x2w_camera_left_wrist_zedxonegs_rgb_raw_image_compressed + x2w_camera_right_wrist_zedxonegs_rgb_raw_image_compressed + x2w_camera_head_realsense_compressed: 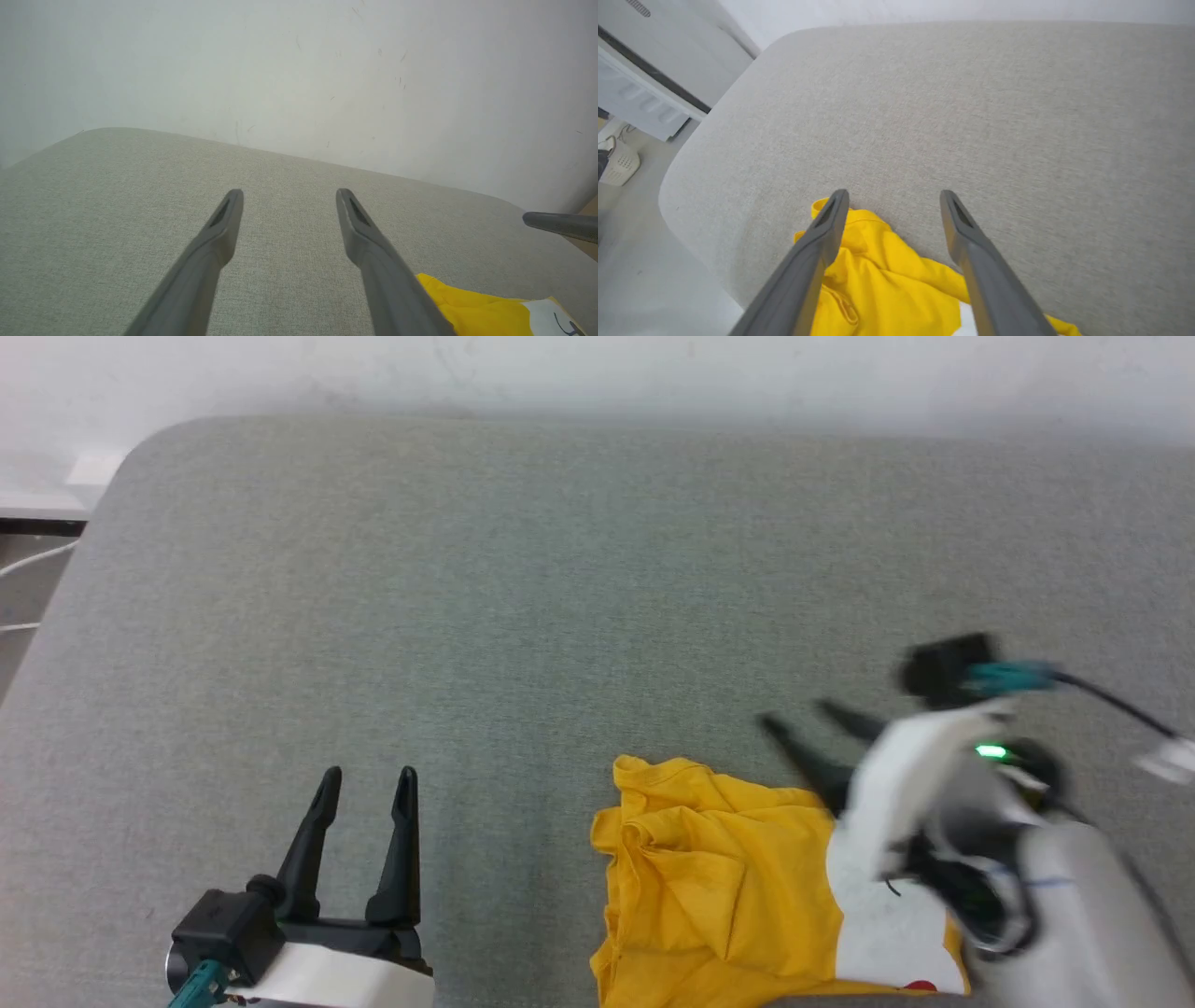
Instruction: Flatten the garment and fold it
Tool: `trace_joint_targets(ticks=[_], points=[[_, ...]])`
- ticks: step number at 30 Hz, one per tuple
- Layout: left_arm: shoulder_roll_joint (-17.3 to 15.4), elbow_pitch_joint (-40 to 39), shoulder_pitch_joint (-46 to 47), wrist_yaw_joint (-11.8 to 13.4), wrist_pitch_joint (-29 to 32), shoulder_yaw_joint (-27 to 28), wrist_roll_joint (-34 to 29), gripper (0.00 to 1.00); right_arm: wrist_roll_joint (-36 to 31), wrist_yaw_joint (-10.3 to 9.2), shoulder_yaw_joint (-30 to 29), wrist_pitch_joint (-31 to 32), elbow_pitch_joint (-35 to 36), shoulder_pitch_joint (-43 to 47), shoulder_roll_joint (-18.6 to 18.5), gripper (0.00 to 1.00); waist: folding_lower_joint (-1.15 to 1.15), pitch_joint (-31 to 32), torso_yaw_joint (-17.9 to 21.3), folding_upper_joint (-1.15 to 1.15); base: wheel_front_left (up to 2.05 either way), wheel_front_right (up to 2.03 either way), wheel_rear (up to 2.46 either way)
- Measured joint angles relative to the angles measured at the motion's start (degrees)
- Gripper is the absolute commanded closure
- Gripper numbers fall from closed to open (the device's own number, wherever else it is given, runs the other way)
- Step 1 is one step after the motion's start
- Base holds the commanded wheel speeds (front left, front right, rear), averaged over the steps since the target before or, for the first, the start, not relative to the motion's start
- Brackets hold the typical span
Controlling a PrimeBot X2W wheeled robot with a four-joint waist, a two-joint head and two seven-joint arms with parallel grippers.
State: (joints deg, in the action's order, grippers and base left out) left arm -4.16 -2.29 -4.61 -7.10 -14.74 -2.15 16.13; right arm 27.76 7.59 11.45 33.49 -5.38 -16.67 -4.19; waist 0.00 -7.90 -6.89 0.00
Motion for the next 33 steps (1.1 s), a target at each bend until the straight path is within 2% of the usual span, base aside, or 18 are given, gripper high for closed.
trace_joint_targets(ticks=[5, 10, 18, 28, 29, 30, 31, 32, 33], points=[[-0.04, -0.70, -0.01, 0.00, 0.00, 0.12, -0.34, 0.00, -4.90, -0.04, -7.68, -1.55, 8.90, 6.91, -4.53, 0.00, 0.00, -0.92, 1.31, 0.00, 0.00, 0.00, 0.00], [-0.09, -1.20, -0.01, 0.00, 0.00, 0.25, -0.86, 0.00, -7.59, -0.04, -12.83, -2.30, 12.16, 15.07, -7.61, 0.00, 0.00, -2.34, 2.31, 0.00, 0.00, 0.00, 0.00], [-0.57, -1.29, 0.04, 0.00, 0.00, 0.02, -1.03, 0.00, -7.58, -0.04, -14.61, -2.49, 10.15, 20.09, -5.30, 0.00, 0.01, -4.41, 2.87, 0.00, 0.00, 0.00, 0.00], [-1.55, -0.71, 0.12, 0.00, 0.01, -0.46, -1.02, 0.00, -7.51, -0.04, -15.36, -4.15, 1.92, 19.41, -2.92, 0.00, 0.00, -4.34, 0.22, 0.00, 0.00, 0.00, 0.00], [-1.58, -0.68, 0.12, 0.00, 0.01, -0.53, -1.02, 0.00, -7.53, -0.03, -15.64, -4.31, 0.99, 19.08, -2.78, 0.13, 0.00, -4.25, -0.08, 0.00, 0.00, 0.00, 0.00], [-1.65, -0.66, 0.12, 0.00, 0.01, -0.62, -1.02, 0.00, -7.51, -0.03, -15.89, -4.31, 0.31, 18.91, -2.64, 0.59, 0.00, -4.15, -0.37, 0.00, 0.00, 0.00, 0.00], [-1.72, -0.64, 0.12, 0.00, 0.01, -0.70, -1.02, 0.00, -7.30, -0.02, -16.24, -4.37, -0.26, 18.70, -2.38, 0.59, 0.00, -4.05, -0.66, 0.00, 0.00, 0.00, 0.00], [-1.77, -0.62, 0.11, 0.00, 0.01, -0.67, -1.01, 0.00, -6.94, -0.03, -16.51, -4.42, -0.76, 18.41, -2.16, 0.96, 0.00, -3.93, -0.91, 0.00, 0.00, 0.00, 0.00], [-1.80, -0.62, 0.11, 0.00, 0.01, -0.65, -1.01, 0.00, -6.84, -0.03, -16.60, -4.44, -1.14, 18.15, -2.07, 1.00, 0.00, -3.78, -1.10, 0.00, 0.00, 0.00, 0.00]])
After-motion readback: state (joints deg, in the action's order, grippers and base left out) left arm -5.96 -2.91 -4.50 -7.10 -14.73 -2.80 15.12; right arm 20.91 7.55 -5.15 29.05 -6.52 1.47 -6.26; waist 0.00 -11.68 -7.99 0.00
